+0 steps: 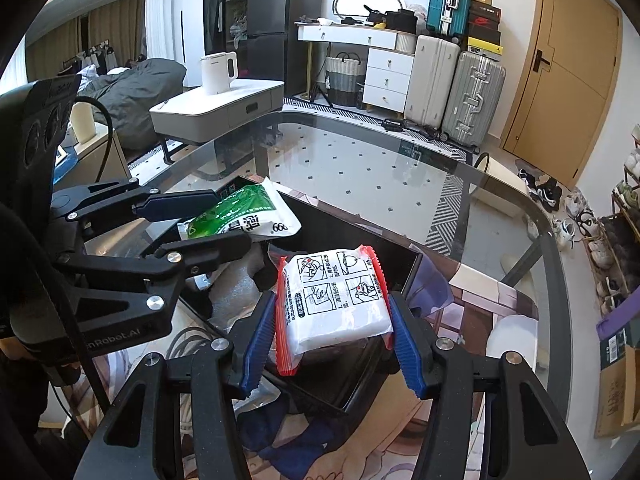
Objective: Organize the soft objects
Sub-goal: 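Lower the sachet into the box with the left tool while the right tool lowers the packet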
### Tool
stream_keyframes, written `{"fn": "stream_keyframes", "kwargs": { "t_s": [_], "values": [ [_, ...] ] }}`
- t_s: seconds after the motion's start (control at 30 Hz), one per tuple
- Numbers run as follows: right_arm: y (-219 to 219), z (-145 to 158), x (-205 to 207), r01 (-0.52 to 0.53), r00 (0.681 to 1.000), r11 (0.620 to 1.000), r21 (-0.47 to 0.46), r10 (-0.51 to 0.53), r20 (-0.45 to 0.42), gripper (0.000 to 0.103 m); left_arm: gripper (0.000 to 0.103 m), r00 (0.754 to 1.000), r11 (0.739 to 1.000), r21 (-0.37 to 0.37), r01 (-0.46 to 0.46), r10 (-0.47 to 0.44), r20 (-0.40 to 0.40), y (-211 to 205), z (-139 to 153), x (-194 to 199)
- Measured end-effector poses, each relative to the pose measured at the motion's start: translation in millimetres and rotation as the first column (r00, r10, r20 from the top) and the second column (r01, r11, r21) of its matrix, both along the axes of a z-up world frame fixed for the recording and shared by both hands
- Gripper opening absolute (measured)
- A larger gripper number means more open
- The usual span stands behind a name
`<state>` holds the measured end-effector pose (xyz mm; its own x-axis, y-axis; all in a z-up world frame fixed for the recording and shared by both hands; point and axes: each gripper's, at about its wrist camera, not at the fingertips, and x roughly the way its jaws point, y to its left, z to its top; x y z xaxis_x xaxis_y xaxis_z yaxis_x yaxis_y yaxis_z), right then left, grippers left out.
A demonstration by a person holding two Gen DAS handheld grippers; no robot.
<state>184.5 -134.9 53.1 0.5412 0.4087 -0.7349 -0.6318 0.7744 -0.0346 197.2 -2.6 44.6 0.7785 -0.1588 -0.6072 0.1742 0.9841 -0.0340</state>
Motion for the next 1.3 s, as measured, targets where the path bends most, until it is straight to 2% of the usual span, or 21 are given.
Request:
{"fn": "stream_keyframes", "kwargs": {
  "t_s": [0.63,0.9,1.0,1.1,1.13,1.23,1.3],
  "values": [
    [18,-18,18,-0.043,0.999,0.997,-0.060,0.042,-0.019,0.056,0.044,0.999,0.999,0.031,0.008,-0.007,-0.046,-6,-16,14],
    [19,-21,22,-0.059,0.998,0.996,-0.061,0.058,-0.027,0.056,0.044,0.999,0.999,0.045,0.013,-0.012,-0.039,-9,-15,14],
    [16,-18,18,-0.045,0.999,0.998,-0.052,0.046,0.015,0.063,0.046,0.999,0.999,0.039,0.015,-0.013,-0.046,-8,-14,15],
    [10,-10,13,-0.030,0.999,0.999,-0.015,0.030,0.042,0.084,0.048,0.999,1.000,0.026,0.007,-0.005,-0.045,-4,-10,14],
    [7,-6,10,-0.024,0.998,1.000,-0.007,0.025,0.058,0.085,0.049,0.999,1.000,0.018,0.006,-0.006,-0.041,-2,-8,13],
    [1,4,3,0.001,0.996,1.000,-0.005,0.000,0.091,0.088,0.063,1.000,1.000,0.005,0.004,-0.004,-0.024,1,-1,6],
    [-5,9,-2,0.018,0.995,1.000,-0.001,-0.018,0.103,0.089,0.065,1.000,1.000,0.003,0.003,-0.003,-0.014,3,3,0]
  ]
}}
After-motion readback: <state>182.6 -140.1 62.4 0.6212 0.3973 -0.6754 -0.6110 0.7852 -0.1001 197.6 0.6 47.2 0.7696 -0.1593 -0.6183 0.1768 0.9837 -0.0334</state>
